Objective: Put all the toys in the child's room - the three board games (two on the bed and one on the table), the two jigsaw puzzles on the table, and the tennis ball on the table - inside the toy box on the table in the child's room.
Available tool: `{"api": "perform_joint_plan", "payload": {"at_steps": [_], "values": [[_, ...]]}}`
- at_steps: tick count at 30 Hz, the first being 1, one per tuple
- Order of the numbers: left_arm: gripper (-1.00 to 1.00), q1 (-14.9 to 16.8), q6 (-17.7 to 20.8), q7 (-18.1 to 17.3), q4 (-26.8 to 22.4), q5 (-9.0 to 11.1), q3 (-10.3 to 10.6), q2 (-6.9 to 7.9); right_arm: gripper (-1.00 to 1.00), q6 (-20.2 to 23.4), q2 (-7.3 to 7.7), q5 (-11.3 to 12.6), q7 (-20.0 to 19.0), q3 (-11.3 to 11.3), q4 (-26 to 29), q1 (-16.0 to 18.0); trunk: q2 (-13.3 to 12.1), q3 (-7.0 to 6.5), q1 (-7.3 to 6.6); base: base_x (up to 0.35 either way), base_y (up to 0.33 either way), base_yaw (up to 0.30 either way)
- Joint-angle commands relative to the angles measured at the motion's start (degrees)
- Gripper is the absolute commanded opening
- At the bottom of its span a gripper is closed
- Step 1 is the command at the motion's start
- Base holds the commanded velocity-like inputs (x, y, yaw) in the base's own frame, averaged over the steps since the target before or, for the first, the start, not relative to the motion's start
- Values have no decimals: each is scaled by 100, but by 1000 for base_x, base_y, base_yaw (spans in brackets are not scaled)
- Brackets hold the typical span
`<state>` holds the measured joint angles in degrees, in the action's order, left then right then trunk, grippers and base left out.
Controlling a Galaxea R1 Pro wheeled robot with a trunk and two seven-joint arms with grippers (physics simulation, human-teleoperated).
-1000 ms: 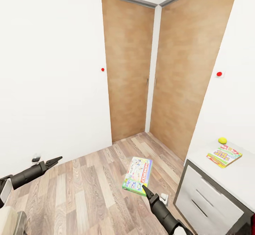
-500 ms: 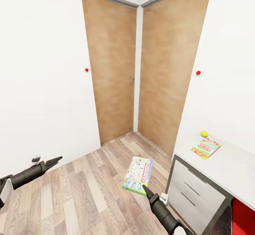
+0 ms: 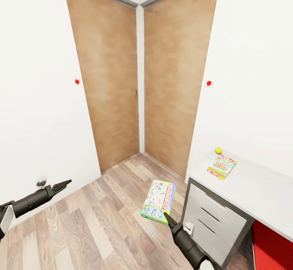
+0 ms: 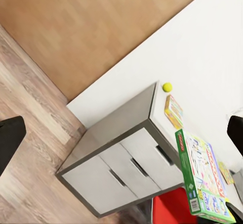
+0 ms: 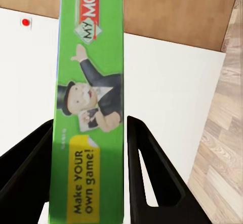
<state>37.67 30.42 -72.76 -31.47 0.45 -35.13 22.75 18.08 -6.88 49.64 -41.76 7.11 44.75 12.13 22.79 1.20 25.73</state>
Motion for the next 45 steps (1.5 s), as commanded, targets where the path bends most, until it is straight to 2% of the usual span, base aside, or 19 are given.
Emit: {"api": "perform_joint_plan", "payload": {"at_steps": [1,16,21,33,37,39,43,45], "values": [[100,4,60,-21,1,5,-11,1,-100,56,-6,45,-16,19,-2,6,13,12,5,157,90,-279],[100,4,57,-19,0,3,-11,1,-100,48,-6,40,-16,11,-2,5,13,12,5,167,101,-257],[100,4,59,-19,1,3,-11,1,-100,-96,-6,25,-16,3,1,8,13,12,5,173,109,-45],[100,4,59,-21,1,5,-11,1,-100,-93,7,2,-12,-61,45,2,13,12,5,173,108,-1],[100,4,60,-35,1,6,-11,1,-100,249,70,-3,18,-88,600,0,13,12,5,162,77,0],[100,4,61,-41,1,7,-11,1,-100,907,173,-29,404,-71,1236,-3,13,12,5,150,29,0],[100,4,61,-45,1,7,-12,1,-100,2197,256,-4,2345,-4,2882,43,13,12,5,136,8,0],[100,4,61,-36,1,7,-11,1,-100,2683,259,124,3102,30,3526,201,13,12,5,111,2,0]]}}
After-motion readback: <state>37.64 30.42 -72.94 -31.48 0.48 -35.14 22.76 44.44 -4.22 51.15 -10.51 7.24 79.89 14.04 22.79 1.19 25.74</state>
